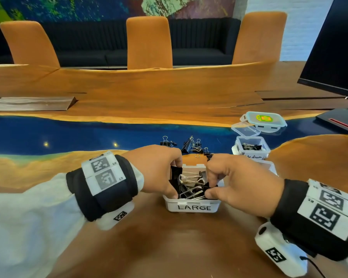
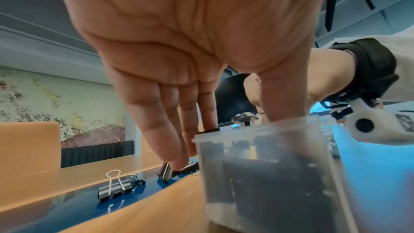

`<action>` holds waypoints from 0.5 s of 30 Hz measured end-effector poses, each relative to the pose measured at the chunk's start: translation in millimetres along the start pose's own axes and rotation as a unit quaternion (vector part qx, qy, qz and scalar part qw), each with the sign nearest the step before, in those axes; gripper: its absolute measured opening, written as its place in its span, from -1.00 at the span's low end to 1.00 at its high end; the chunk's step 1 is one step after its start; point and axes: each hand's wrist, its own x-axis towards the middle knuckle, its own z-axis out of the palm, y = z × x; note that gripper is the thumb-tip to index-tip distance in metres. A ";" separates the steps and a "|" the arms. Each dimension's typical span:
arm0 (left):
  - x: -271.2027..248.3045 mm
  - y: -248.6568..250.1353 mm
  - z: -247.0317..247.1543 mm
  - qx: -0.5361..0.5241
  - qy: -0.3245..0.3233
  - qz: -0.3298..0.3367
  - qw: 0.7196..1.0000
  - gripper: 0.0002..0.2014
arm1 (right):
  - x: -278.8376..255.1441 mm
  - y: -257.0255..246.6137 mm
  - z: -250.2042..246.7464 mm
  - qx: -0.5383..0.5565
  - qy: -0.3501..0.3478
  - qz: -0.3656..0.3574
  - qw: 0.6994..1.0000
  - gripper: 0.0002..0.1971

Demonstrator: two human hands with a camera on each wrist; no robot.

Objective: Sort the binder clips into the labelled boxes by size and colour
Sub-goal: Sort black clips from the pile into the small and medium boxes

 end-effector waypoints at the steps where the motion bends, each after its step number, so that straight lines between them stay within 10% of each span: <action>1: 0.0 -1.1 -1.3 -0.012 -0.001 0.009 1.000 -0.28 | -0.7 1.5 -1.3 0.006 0.000 0.001 1.000 -0.74; 15: -7.8 5.9 0.4 -0.105 0.092 0.073 0.988 -0.80 | -3.5 4.1 -16.7 -0.010 -0.047 0.029 0.998 -0.85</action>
